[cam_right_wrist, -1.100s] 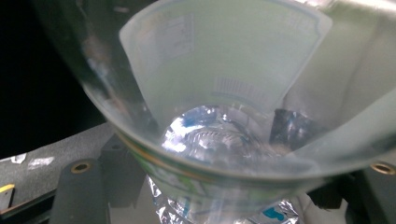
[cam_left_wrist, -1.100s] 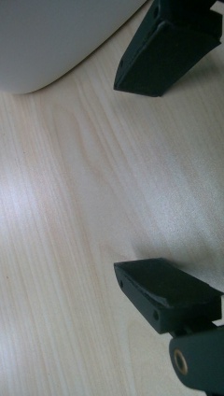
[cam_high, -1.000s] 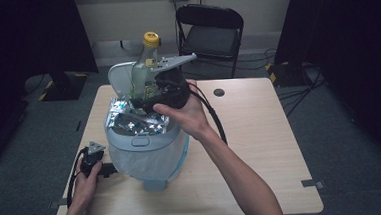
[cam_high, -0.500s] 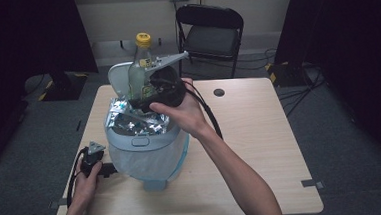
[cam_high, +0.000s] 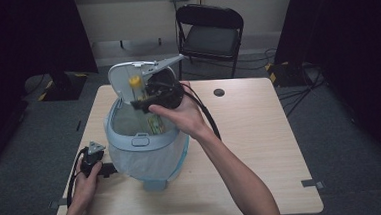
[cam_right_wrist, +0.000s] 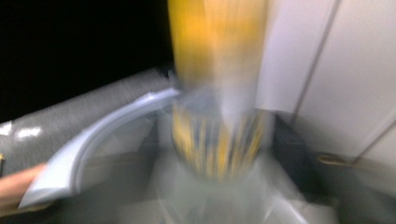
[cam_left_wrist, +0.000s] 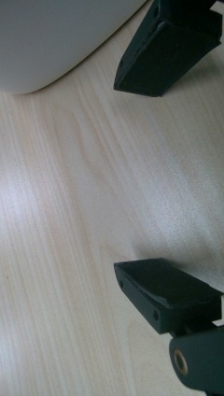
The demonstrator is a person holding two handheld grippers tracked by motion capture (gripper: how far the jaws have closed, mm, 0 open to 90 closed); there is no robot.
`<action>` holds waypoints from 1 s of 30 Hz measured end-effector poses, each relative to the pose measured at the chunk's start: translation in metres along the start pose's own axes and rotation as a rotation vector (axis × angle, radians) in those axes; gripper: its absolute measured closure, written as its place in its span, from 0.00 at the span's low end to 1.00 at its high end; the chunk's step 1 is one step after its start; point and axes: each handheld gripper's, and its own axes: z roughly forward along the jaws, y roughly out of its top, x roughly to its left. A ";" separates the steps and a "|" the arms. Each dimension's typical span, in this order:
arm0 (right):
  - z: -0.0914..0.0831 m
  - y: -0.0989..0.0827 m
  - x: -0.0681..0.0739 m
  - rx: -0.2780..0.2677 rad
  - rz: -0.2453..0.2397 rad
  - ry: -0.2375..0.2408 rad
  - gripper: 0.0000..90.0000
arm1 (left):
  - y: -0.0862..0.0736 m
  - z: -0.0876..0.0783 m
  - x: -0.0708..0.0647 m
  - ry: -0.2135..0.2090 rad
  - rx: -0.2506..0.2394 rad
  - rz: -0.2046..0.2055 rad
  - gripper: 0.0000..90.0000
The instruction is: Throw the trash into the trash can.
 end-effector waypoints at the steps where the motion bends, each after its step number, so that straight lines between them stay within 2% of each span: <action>1: -0.003 0.001 -0.001 -0.018 0.008 0.006 0.57 | 0.000 0.000 0.000 0.000 0.000 0.000 0.12; 3: -0.009 0.005 0.000 -0.042 0.000 0.011 0.55 | 0.000 0.000 0.000 -0.012 -0.003 0.002 0.11; 7: -0.014 0.005 0.002 -0.034 -0.015 0.015 0.55 | -0.001 0.000 0.000 -0.012 -0.003 0.002 0.11; 21: -0.022 -0.014 -0.009 -0.081 0.039 0.067 0.52 | 0.000 0.000 0.000 -0.013 0.003 0.009 0.11; 30: -0.032 -0.025 -0.015 -0.096 0.054 0.049 0.50 | -0.001 0.000 0.000 -0.012 -0.001 0.004 0.11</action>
